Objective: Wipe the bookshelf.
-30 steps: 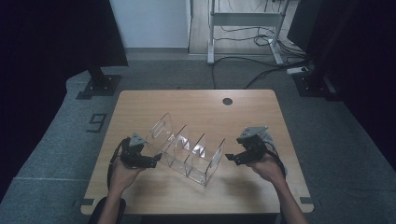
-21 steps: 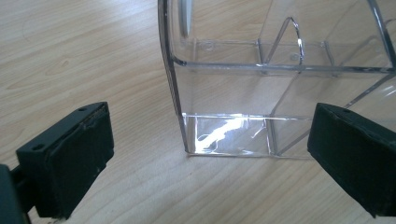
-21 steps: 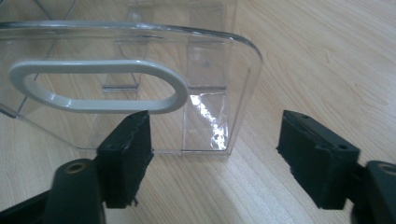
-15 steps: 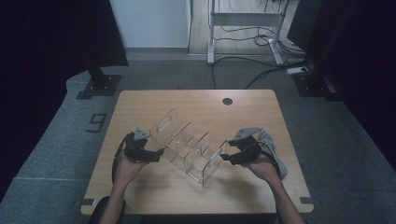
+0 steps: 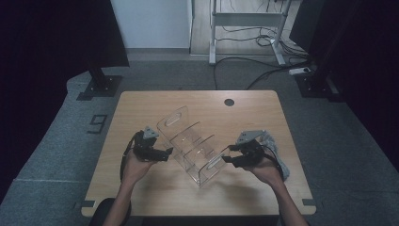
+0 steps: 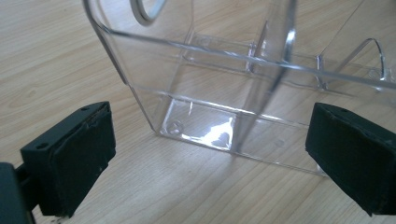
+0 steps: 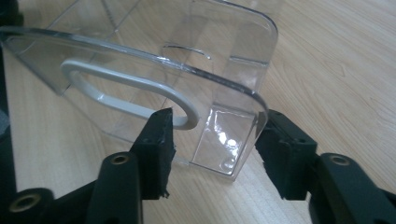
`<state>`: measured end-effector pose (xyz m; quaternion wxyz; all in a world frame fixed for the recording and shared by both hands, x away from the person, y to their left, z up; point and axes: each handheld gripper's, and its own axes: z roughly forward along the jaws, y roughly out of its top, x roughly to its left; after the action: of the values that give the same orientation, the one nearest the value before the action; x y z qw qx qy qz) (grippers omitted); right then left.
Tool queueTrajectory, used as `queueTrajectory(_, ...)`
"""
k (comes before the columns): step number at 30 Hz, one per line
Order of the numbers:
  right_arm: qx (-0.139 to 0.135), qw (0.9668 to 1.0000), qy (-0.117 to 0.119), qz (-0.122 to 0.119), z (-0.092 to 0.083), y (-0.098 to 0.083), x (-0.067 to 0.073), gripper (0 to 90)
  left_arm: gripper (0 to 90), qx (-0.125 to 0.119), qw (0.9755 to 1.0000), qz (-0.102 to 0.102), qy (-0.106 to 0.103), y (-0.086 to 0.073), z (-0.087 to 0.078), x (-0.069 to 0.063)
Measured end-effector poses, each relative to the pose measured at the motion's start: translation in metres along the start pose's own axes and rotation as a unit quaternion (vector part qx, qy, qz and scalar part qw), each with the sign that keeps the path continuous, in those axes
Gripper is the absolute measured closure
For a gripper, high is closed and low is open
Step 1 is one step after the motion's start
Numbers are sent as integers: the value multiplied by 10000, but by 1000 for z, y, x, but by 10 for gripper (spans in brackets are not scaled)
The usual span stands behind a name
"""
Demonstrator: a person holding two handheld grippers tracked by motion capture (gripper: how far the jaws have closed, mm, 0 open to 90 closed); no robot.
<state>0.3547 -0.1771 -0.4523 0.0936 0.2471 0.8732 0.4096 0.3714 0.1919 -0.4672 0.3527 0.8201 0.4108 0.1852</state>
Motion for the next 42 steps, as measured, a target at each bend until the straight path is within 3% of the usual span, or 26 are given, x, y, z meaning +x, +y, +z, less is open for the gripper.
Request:
queueTrajectory(10,-33,9997,114,-226,-7,1,8,567,16,-48,9999,87,-123,4,-2,-7)
queueTrajectory(16,-154,9996,154,-203,-14,1,10,629,21,-26,9998,132,-176,4,0,-11)
queueTrajectory(29,-154,9991,335,-205,-1,4,21,702,50,17,9997,182,-140,3,2,-15)
queueTrajectory(42,-126,9983,501,-273,7,6,32,758,54,50,9998,99,-162,1,6,-13)
